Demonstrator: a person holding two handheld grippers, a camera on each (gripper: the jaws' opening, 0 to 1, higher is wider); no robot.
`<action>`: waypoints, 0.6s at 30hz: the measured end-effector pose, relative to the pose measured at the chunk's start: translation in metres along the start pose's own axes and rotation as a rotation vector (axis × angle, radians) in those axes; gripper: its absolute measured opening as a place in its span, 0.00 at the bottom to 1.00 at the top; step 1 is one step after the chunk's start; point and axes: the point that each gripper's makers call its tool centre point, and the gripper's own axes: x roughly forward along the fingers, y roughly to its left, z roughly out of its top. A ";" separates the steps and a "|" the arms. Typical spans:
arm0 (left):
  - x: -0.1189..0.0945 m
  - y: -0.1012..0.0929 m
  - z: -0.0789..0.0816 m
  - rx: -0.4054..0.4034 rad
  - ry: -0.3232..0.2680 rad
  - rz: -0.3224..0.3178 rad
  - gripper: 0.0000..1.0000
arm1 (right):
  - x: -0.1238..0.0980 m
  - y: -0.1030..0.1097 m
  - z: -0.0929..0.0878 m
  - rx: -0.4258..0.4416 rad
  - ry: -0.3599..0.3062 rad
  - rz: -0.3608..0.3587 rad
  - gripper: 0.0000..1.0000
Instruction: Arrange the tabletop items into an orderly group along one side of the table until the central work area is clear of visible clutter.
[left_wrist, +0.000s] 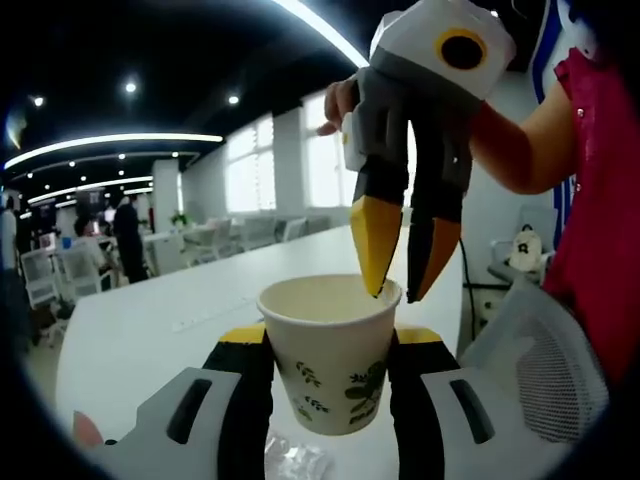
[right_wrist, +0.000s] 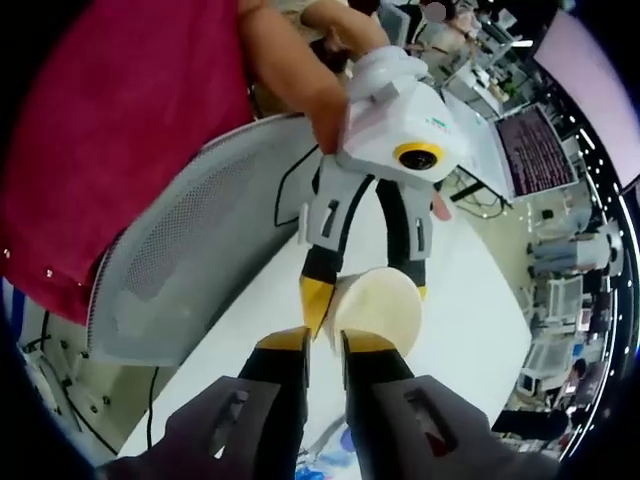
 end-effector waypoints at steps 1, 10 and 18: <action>0.000 0.000 0.000 0.000 0.000 0.001 0.42 | -0.001 -0.001 0.000 0.005 -0.002 -0.005 0.13; -0.001 0.003 -0.001 -0.002 0.001 0.003 0.43 | -0.007 -0.003 -0.005 0.053 -0.016 -0.038 0.14; -0.001 0.006 -0.001 -0.004 -0.001 0.009 0.43 | -0.012 -0.008 -0.013 0.146 -0.084 -0.100 0.18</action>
